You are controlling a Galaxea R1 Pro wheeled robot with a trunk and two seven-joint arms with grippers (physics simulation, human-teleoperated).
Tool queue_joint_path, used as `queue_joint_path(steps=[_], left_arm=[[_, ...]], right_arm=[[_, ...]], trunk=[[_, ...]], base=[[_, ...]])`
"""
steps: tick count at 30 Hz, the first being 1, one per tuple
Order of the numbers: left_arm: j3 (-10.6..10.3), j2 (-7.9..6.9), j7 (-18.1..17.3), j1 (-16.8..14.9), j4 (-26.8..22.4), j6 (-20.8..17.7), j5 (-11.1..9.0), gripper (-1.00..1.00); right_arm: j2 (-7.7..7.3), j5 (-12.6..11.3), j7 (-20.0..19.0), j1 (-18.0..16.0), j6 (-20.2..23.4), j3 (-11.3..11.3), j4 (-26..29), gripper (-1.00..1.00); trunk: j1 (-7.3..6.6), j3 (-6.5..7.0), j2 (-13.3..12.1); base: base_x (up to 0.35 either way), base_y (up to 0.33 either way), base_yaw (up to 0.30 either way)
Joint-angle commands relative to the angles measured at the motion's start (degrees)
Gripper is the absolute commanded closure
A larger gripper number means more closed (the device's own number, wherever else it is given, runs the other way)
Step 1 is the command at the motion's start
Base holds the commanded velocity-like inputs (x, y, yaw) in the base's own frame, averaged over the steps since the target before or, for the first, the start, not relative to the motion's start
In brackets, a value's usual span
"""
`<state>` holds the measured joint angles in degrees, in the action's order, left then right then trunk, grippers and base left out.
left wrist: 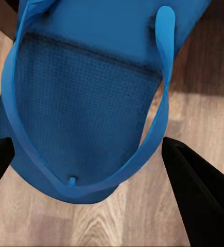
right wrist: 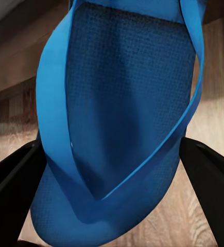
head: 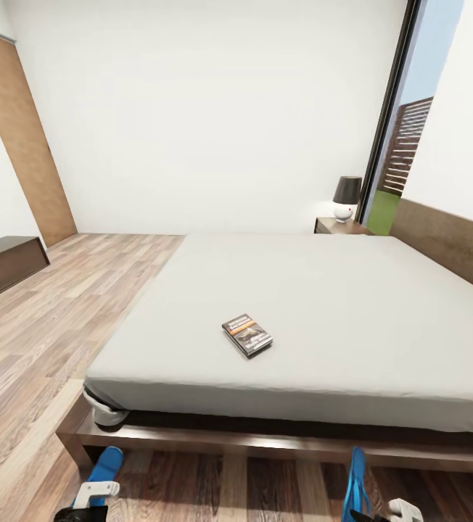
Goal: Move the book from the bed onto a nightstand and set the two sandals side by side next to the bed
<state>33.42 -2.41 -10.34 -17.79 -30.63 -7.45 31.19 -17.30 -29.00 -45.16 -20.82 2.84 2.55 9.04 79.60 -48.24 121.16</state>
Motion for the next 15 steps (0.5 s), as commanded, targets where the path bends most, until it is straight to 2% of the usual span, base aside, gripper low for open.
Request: queue_joint_path(steps=[1,3,6,9,12,15], left_arm=[[0.42,0.29,0.02,-0.34,-0.09,-0.34,0.89,1.00],[0.42,0.76,0.56,-0.83,-0.07,-1.76,1.26,1.00],[0.42,1.29,0.80,-1.50,-0.12,-5.18,1.45,1.00],[0.42,1.51,0.70,-2.90,-0.13,-6.24,1.41,1.00],[0.37,2.33,0.66,-3.45,-0.08,-6.41,1.34,1.00],[0.26,3.67,0.78,-3.55,-0.05,-6.46,1.40,1.00]], right_arm=[[-0.48,-0.53,-1.20,-0.02,0.33,0.35,-0.03,1.00],[-1.54,-0.59,-4.60,-0.04,0.49,0.35,-0.11,1.00],[-3.80,-0.62,-13.02,-0.04,0.83,0.35,-0.15,1.00],[-4.97,-0.62,-20.04,-0.04,0.99,0.28,-0.21,1.00],[-5.66,-0.62,-22.32,-0.02,1.02,0.27,-0.24,1.00],[-5.86,-0.63,-22.70,-0.03,1.03,0.19,-0.25,1.00]], trunk=[[-0.01,-0.06,0.02],[-0.01,-0.06,0.02],[-0.01,-0.06,0.02],[-0.01,-0.06,0.02],[0.21,-0.24,0.43],[0.87,-0.77,1.63]], base=[[0.000,0.000,0.000],[0.000,0.000,0.000],[0.000,0.000,0.000],[0.000,0.000,0.000],[0.000,0.000,0.000],[0.000,0.000,0.000]])
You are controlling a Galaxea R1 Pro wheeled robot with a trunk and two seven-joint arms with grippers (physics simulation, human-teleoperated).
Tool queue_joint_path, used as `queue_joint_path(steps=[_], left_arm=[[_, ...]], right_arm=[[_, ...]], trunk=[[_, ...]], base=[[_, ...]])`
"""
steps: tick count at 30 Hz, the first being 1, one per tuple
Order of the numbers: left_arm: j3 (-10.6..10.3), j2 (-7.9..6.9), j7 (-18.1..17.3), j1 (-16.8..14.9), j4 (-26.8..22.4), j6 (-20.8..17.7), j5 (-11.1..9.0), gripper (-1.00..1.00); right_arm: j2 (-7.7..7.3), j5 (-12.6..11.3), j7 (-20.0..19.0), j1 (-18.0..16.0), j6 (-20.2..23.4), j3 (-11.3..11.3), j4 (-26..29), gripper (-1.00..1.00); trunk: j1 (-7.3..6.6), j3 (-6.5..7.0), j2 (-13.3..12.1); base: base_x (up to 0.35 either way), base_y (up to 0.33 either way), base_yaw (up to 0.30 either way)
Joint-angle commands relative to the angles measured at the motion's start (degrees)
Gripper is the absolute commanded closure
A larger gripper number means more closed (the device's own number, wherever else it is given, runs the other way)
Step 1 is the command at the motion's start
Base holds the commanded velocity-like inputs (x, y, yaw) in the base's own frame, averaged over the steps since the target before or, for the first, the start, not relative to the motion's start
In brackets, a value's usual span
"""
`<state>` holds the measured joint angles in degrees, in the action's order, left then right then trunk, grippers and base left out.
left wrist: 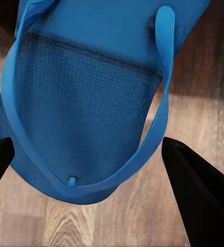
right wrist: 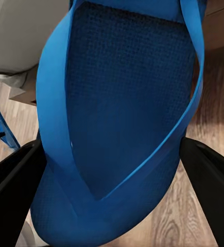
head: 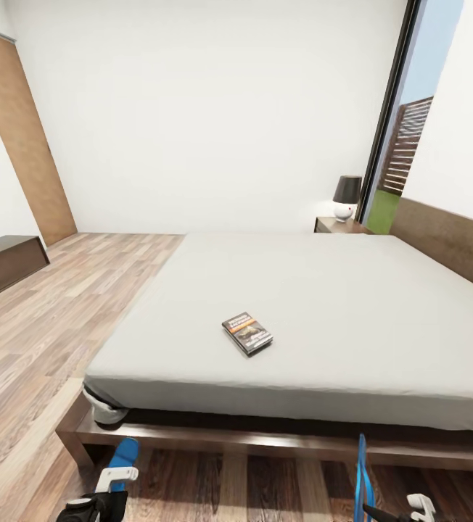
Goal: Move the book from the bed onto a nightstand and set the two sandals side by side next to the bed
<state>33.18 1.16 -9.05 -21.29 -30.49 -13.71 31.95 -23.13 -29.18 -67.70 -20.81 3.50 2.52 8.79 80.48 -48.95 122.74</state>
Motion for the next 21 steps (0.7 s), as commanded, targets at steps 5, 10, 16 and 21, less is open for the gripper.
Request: queue_joint_path(steps=[5,10,16,21], left_arm=[[0.56,0.65,-0.45,-0.07,0.02,-0.16,0.74,1.00],[0.73,0.68,-0.45,-0.07,0.36,0.03,0.75,1.00],[0.75,0.69,-0.52,-0.07,0.48,0.08,0.75,1.00],[0.75,0.69,-0.59,-0.07,0.52,0.15,0.69,1.00]], right_arm=[[-0.07,-0.44,-0.17,-0.06,0.36,0.21,0.00,1.00],[-0.07,-0.44,-0.15,-0.03,0.29,0.21,0.00,1.00],[-0.07,-0.44,-0.04,-0.04,0.28,0.21,0.00,1.00],[-0.07,-0.44,0.26,-0.06,0.24,0.21,0.00,1.00]], trunk=[[1.09,-0.96,2.05],[2.19,-1.86,4.05],[3.51,-2.93,6.46],[4.61,-3.83,8.46]], base=[[0.000,0.000,0.000],[0.000,0.000,0.000],[0.000,0.000,0.000],[0.000,0.000,0.000]])
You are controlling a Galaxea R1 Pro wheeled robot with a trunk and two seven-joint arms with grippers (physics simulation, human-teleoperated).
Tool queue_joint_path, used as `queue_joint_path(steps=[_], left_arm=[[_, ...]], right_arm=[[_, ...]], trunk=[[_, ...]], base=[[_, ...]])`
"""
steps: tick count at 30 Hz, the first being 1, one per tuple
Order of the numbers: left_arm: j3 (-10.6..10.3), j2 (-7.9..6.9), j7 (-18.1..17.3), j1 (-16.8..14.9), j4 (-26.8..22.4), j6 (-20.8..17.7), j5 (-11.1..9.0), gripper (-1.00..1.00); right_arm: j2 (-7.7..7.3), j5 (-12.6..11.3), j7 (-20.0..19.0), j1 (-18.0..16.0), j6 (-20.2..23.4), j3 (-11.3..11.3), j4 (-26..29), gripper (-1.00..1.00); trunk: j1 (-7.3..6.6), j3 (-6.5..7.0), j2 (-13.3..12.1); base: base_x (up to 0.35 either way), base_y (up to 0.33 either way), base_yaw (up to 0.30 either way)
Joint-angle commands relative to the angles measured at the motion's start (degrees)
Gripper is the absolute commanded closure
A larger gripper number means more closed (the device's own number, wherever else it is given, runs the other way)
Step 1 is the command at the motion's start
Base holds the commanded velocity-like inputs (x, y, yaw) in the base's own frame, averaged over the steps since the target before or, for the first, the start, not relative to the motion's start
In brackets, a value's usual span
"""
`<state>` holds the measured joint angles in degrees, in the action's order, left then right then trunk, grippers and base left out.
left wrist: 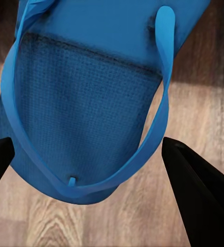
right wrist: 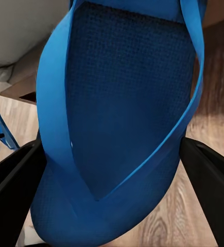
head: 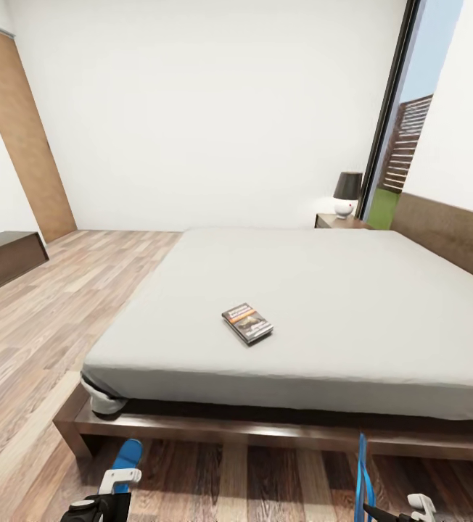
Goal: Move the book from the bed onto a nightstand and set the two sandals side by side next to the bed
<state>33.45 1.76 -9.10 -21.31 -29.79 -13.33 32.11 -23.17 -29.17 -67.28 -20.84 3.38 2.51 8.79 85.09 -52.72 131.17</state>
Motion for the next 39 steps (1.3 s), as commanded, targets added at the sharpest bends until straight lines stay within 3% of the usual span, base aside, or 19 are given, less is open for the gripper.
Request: queue_joint_path(steps=[1,30,39], left_arm=[[0.48,0.09,-0.54,-0.04,-0.18,-0.22,0.50,1.00],[0.48,0.18,-0.71,-0.04,-0.09,-0.18,0.41,1.00],[0.48,0.18,-0.73,-0.04,-0.09,0.23,0.39,1.00]], right_arm=[[-0.03,-0.45,-0.13,-0.02,0.34,0.21,0.00,1.00],[-0.02,-0.45,-0.04,0.01,0.31,0.21,0.00,1.00],[-0.03,-0.45,-0.04,-0.02,0.31,0.21,0.00,1.00]], trunk=[[0.21,-0.24,0.44],[6.58,-5.45,12.07],[6.82,-7.44,12.19]], base=[[0.000,0.000,0.000],[0.000,0.000,0.000],[0.000,0.000,0.000]])
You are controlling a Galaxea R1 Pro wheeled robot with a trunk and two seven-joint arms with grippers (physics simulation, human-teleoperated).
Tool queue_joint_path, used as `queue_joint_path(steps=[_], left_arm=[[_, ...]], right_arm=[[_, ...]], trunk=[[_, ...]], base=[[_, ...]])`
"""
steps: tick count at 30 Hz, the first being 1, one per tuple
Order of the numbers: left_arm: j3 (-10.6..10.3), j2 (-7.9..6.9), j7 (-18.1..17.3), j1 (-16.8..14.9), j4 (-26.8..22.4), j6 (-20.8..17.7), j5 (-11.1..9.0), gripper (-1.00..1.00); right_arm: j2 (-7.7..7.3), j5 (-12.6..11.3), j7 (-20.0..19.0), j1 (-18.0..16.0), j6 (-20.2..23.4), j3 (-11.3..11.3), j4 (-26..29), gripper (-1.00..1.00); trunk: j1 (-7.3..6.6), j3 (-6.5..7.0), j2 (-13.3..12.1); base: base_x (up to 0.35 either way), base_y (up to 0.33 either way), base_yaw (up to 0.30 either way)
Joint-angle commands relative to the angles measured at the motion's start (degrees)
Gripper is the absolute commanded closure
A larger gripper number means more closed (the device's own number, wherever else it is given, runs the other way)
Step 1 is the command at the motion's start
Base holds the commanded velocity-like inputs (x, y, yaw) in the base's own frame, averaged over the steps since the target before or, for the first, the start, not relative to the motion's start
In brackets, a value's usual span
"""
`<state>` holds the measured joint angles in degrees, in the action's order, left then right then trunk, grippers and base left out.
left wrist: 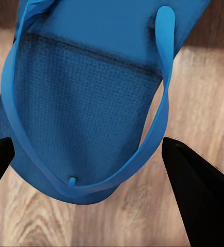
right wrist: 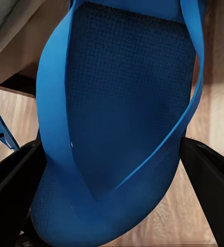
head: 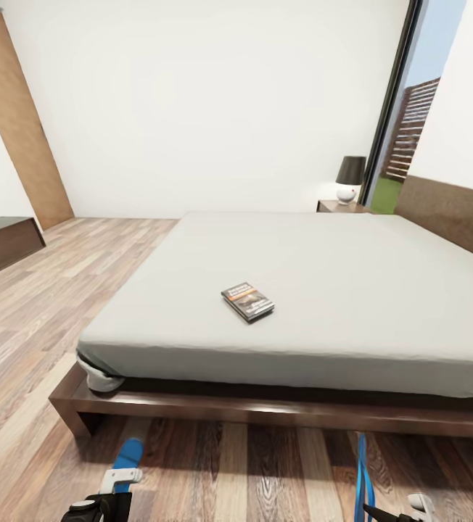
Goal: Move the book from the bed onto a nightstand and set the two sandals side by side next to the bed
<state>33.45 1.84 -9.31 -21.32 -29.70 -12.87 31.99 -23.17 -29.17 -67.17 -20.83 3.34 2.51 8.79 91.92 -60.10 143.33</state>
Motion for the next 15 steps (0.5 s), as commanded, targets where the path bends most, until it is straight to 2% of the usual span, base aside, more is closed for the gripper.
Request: queue_joint_path(steps=[1,15], left_arm=[[0.48,0.09,-0.50,-0.04,-0.18,-0.23,0.48,1.00],[0.48,0.09,-0.53,-0.01,-0.09,-0.20,0.44,1.00]], right_arm=[[-0.03,-0.44,-0.16,-0.01,0.35,0.21,0.00,1.00],[-0.03,-0.44,-0.16,0.00,0.35,0.21,0.00,1.00]], trunk=[[0.01,-0.28,0.04],[0.37,-3.38,0.23]], base=[[0.000,0.000,0.000],[0.000,0.000,0.000]])
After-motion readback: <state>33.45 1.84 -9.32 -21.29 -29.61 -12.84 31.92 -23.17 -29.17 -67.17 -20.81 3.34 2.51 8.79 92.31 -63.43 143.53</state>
